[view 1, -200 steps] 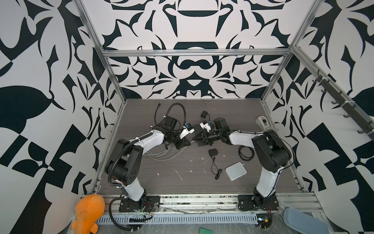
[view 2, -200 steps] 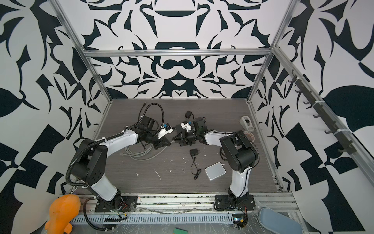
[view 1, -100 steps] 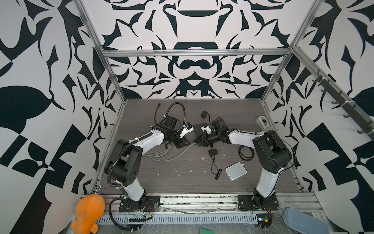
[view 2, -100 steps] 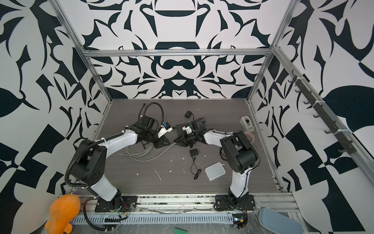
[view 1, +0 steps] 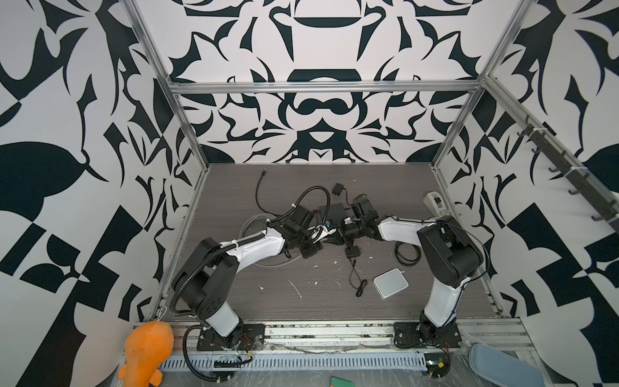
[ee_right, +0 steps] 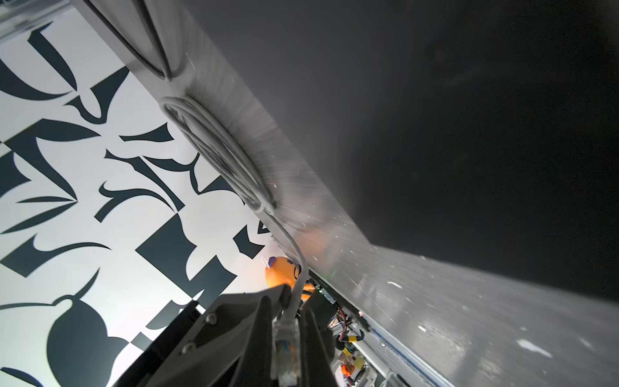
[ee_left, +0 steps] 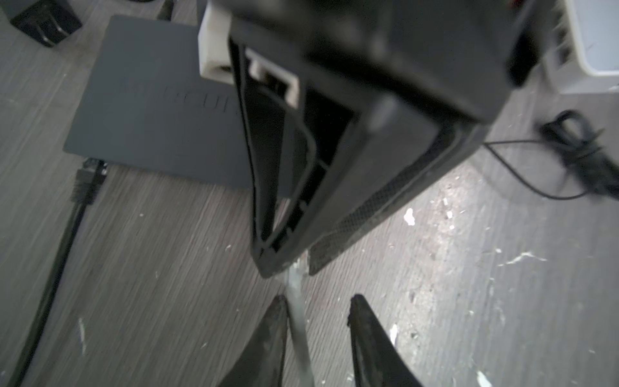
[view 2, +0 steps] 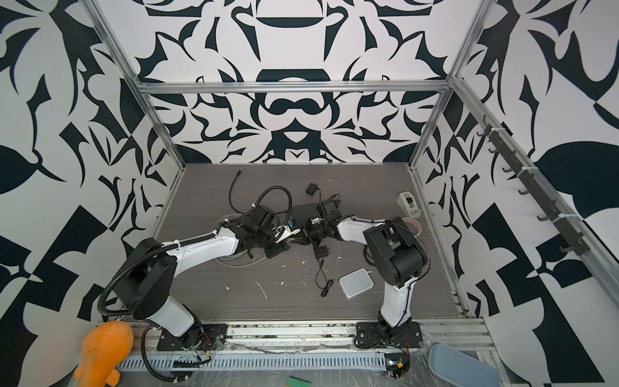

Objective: Insert the plug into the switch port

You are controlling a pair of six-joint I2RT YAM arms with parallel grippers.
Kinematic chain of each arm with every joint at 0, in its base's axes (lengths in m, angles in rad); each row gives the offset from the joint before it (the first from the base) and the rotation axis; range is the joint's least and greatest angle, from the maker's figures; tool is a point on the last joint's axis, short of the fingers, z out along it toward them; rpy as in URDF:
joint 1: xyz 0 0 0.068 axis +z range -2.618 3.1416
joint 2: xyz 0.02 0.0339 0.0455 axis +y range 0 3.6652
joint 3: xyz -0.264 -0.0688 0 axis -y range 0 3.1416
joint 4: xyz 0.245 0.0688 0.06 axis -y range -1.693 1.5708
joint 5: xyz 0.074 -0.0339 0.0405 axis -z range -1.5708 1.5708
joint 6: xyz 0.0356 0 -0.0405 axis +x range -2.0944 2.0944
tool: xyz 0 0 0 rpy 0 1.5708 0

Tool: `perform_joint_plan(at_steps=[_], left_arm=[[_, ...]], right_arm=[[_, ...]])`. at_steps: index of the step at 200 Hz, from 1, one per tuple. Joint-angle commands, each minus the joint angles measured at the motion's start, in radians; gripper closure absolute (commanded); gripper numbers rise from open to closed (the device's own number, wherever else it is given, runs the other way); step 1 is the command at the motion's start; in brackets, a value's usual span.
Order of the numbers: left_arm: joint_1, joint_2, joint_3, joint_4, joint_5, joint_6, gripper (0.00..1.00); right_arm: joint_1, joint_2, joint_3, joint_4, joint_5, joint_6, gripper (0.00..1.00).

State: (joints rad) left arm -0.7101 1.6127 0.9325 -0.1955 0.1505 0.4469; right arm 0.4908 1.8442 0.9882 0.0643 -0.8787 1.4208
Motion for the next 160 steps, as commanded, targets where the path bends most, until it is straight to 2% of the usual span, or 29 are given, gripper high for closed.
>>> perform_joint_plan(at_steps=[1, 43, 77, 91, 110, 122, 137, 151, 160], left_arm=[[-0.007, -0.021, -0.021, 0.061, -0.093, 0.027, 0.65], [-0.018, 0.016, -0.014, 0.083, -0.13, 0.054, 0.67], [-0.03, 0.051, 0.002, 0.09, -0.132, 0.073, 0.73], [-0.037, 0.064, 0.008, 0.095, -0.13, 0.076, 0.8], [-0.038, 0.075, 0.008, 0.111, -0.12, 0.076, 0.98], [-0.038, 0.076, 0.006, 0.108, -0.111, 0.081, 1.0], [-0.033, 0.068, 0.008, 0.092, -0.086, 0.083, 1.0], [-0.018, 0.054, 0.006, 0.059, -0.018, 0.085, 1.0], [-0.002, 0.047, 0.011, 0.027, 0.042, 0.084, 1.0]], right_arm=[[0.003, -0.039, 0.02, -0.033, -0.006, 0.056, 0.96], [0.003, -0.05, 0.022, -0.054, -0.017, 0.076, 0.97], [0.002, -0.058, 0.012, -0.059, -0.029, 0.099, 0.97], [0.002, -0.053, 0.009, -0.056, -0.033, 0.108, 0.97], [0.003, -0.056, 0.013, -0.054, -0.041, 0.101, 0.95], [0.0, -0.062, 0.016, -0.063, -0.048, 0.08, 0.88], [-0.012, -0.075, 0.02, -0.12, -0.048, 0.007, 0.74], [-0.038, -0.096, 0.028, -0.197, -0.037, -0.09, 0.61], [-0.056, -0.111, 0.032, -0.229, -0.037, -0.147, 0.57]])
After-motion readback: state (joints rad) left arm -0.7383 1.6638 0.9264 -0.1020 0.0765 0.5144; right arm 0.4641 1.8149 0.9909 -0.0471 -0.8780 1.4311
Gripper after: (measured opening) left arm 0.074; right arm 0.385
